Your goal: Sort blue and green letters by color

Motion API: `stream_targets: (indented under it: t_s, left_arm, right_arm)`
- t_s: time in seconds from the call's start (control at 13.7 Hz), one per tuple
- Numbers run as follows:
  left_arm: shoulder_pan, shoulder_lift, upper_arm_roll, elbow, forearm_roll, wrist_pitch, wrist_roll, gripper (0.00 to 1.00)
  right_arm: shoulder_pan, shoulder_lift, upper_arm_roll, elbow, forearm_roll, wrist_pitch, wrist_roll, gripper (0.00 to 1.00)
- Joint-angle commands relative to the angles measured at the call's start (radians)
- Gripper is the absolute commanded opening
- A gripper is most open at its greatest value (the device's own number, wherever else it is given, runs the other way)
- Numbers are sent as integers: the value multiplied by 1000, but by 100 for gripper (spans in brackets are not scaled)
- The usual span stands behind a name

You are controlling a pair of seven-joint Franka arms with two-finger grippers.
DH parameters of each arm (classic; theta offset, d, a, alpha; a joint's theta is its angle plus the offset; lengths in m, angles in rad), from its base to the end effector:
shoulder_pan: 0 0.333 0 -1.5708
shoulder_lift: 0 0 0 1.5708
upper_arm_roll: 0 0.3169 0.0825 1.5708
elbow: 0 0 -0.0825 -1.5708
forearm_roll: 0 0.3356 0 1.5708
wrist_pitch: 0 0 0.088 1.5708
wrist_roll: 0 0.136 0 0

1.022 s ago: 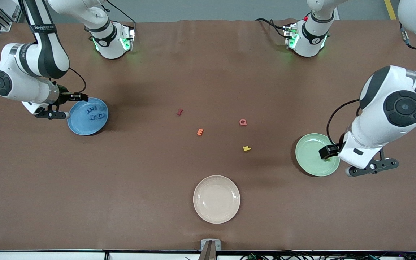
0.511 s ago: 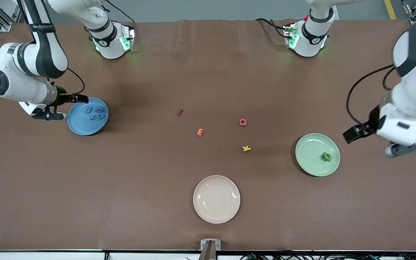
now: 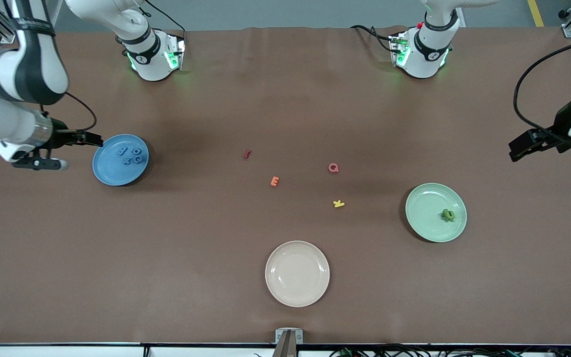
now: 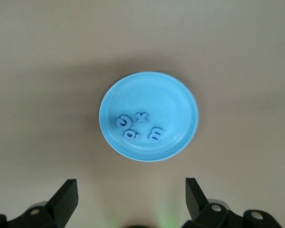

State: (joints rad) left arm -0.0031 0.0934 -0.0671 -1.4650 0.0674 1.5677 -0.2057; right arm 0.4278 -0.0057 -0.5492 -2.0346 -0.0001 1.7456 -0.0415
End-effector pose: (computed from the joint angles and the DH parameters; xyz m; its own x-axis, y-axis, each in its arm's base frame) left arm 0.5349 -0.0266 0.5927 0.9906 0.1353 0.0218 0.1363 -0.9890 -0.0579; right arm 0.4613 -0.0565 0.4204 0.9571 -0.0741 -0.2800 -0.0814 -0.9966 -0.0145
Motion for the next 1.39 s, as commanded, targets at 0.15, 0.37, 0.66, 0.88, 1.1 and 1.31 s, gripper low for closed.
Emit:
stream_targets:
  t_s: [0.15, 0.37, 0.66, 0.88, 1.1, 1.31]
  left_arm:
    - [-11, -139, 21, -161, -47, 2, 42, 100]
    - [-20, -184, 20, -216, -47, 6, 42, 100]
    - [-23, -184, 10, -218, -51, 12, 40, 100]
    - [-23, -185, 9, -212, -51, 11, 43, 100]
    - [-23, -184, 1, -207, -51, 11, 45, 100]
    - [-17, -179, 3, -178, -47, 0, 43, 100]
  right_arm:
    - [-38, 163, 11, 380, 14, -195, 5, 100]
    - [-9, 196, 15, 513, -4, -234, 11, 100]
    - [-12, 207, 17, 550, 32, -228, 3, 100]
    - [5, 204, 17, 550, 45, -242, 6, 100]
    - [-1, 185, 17, 544, 49, -264, 2, 100]
    - [-190, 152, 201, 539, 63, -288, -9, 100]
